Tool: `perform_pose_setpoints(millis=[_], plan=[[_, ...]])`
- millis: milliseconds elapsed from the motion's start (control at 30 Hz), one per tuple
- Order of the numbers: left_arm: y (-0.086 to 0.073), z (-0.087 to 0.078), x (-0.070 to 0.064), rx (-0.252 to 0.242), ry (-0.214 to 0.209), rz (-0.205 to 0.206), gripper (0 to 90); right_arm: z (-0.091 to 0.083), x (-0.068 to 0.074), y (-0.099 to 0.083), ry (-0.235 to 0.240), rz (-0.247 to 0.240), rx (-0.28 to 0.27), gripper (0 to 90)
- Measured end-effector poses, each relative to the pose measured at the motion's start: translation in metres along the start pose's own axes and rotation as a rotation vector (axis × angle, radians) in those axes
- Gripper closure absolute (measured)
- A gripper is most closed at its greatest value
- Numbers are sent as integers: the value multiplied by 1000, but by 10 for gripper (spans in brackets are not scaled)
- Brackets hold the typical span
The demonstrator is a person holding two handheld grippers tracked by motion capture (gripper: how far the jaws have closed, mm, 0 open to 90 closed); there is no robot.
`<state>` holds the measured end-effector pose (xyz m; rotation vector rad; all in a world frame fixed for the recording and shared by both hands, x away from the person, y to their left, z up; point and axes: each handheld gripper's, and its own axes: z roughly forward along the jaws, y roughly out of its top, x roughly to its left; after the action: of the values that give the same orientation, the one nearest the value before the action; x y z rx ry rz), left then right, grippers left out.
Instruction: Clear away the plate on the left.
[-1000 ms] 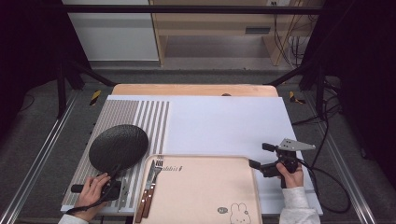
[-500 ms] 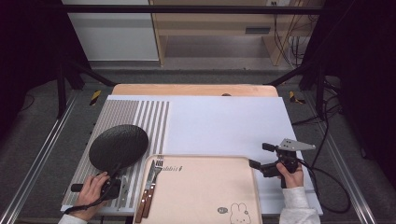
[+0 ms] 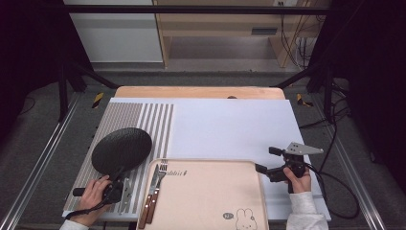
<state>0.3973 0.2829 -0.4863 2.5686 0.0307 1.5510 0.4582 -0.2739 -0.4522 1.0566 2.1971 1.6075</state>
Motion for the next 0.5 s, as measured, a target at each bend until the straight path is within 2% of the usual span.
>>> perform_pose_setpoints(millis=[400,500], plan=[[4,-3,3,-8,2,10,853,0,0,0,-2,-2,-1,3],[5,-5,5,-10,2,1,855,-1,0,0,0,-2,-3,3]])
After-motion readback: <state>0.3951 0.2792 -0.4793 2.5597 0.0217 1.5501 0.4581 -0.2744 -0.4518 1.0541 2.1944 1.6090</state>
